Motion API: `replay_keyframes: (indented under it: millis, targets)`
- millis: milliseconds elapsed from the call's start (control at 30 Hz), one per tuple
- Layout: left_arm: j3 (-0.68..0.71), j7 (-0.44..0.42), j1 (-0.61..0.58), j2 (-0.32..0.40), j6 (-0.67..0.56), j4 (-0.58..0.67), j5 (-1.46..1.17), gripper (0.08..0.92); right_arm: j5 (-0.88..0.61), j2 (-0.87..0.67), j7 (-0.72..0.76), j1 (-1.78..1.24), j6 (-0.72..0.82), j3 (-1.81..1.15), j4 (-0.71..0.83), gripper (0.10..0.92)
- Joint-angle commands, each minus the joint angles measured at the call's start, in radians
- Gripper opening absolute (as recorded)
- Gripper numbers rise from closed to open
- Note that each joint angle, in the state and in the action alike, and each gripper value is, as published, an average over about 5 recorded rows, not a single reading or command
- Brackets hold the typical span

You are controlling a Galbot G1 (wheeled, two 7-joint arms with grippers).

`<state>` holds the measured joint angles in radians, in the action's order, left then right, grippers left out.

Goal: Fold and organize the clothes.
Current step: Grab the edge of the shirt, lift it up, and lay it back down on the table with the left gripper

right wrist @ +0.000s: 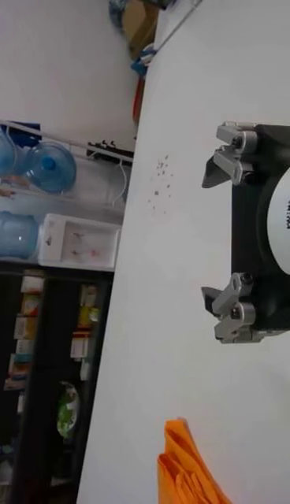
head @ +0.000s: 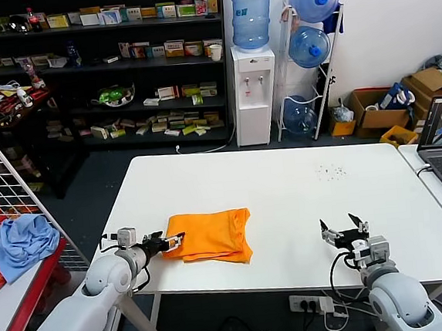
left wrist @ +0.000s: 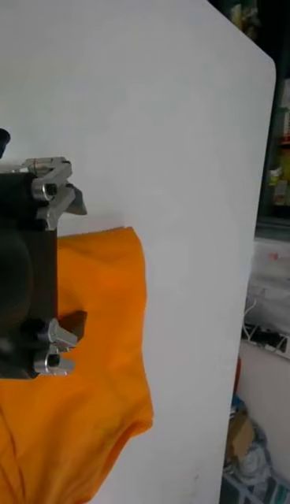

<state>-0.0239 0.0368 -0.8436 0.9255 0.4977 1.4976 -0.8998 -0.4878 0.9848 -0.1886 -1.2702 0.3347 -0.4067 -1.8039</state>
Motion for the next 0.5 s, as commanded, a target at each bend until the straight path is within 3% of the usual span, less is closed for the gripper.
replay_keyframes:
  millis: [33,167,500]
  targets:
    - [-0.004,-0.017,0.0,0.009,0.017,-0.03,-0.006,0.822,-0.005,0.0,0.0,0.001,0.002,0.0,-0.003,0.823]
    - [0.001,-0.02,-0.003,0.014,0.016,-0.016,-0.007,0.783,-0.008,0.0,-0.001,0.003,0.004,0.001,-0.009,0.823]
    - [0.003,-0.013,-0.006,0.014,-0.007,0.019,-0.016,0.5,-0.006,0.003,-0.003,-0.005,0.004,-0.002,-0.021,0.823]
